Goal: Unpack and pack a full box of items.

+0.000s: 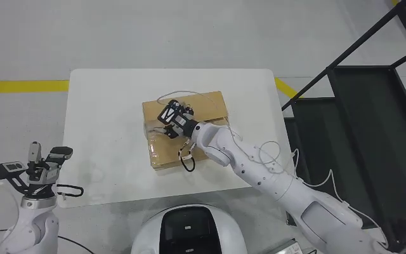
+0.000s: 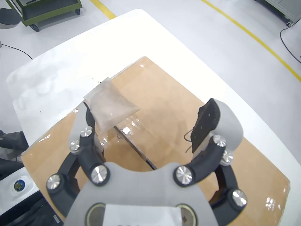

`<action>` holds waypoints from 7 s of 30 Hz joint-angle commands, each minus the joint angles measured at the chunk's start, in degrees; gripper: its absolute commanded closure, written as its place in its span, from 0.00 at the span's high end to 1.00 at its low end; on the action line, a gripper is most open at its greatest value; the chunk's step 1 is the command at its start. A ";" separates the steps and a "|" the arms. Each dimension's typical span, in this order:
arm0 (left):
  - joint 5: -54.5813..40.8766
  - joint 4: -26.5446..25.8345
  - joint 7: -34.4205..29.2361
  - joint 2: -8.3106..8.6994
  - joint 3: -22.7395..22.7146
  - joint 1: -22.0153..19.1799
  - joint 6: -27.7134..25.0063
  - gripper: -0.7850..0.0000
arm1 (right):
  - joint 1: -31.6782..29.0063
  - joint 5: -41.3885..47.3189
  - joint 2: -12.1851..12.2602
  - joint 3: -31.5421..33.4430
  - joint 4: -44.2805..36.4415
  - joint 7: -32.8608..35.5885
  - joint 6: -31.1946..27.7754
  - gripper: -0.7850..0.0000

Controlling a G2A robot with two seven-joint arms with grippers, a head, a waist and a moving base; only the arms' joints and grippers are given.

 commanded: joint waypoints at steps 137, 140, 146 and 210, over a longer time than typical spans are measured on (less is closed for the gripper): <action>-0.92 0.77 -12.18 -1.75 -0.59 -2.96 2.91 1.00 | -20.09 13.38 -4.99 32.42 -12.23 13.04 -19.64 1.00; -1.68 0.05 -15.07 -1.53 -0.54 -3.61 4.61 1.00 | -19.03 22.39 -4.22 35.79 -9.66 16.51 -27.20 1.00; -2.04 -2.55 -21.47 -0.93 0.13 -6.94 8.88 1.00 | -17.80 40.12 -2.14 42.52 -4.57 27.80 -36.67 1.00; 27.50 7.99 -6.19 -5.38 40.77 -41.27 29.69 1.00 | -27.49 78.58 9.56 51.00 0.62 33.33 -35.37 1.00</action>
